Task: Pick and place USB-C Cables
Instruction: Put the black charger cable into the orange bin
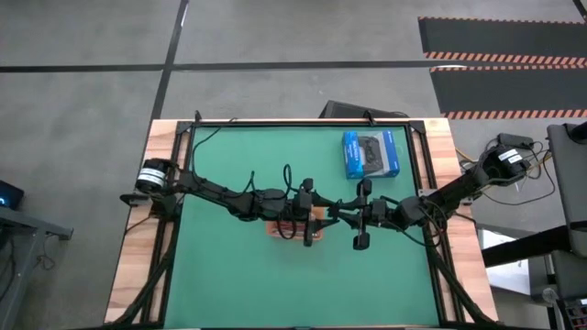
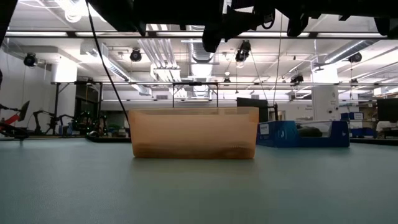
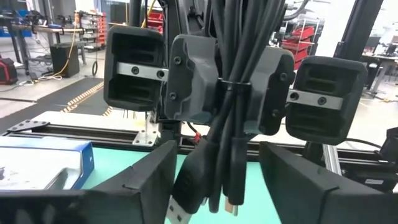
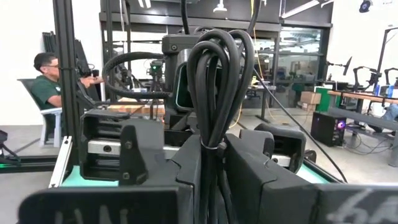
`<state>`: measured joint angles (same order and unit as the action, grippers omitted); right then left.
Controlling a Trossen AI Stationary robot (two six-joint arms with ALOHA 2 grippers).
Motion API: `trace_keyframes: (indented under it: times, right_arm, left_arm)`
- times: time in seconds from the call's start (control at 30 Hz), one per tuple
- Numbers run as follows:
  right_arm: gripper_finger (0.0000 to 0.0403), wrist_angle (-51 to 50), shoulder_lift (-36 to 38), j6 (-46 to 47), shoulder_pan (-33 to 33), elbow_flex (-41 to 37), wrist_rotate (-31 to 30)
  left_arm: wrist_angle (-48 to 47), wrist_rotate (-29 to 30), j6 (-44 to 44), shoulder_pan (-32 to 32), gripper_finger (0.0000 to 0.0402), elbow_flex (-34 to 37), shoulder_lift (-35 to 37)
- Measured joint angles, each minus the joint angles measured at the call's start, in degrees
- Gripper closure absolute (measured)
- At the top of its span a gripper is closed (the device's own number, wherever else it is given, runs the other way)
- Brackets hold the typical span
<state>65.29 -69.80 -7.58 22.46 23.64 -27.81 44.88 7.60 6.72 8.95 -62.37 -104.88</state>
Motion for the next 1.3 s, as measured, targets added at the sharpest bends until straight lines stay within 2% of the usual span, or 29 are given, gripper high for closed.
trace_keyframes:
  times: [0.37,0.6,1.0,1.3]
  right_arm:
    - [0.0353,0.0,0.0,-0.1,0.0,0.0,0.2]
    - [0.0312,0.2,0.0,1.3,0.0,0.0,-0.3]
    - [0.0246,-0.7,1.2,1.6,0.0,0.0,-0.3]
    - [0.0229,-11.2,8.5,3.1,0.3,-0.1,-0.2]
  left_arm:
    - [-0.4,0.0,0.0,0.0,0.0277,0.0,0.0]
    - [-0.5,-0.1,0.0,0.0,0.0317,0.0,0.0]
    - [-2.7,-0.1,-0.1,0.0,0.0322,0.0,0.3]
    - [-11.8,0.7,-0.1,0.0,0.0323,0.0,2.9]
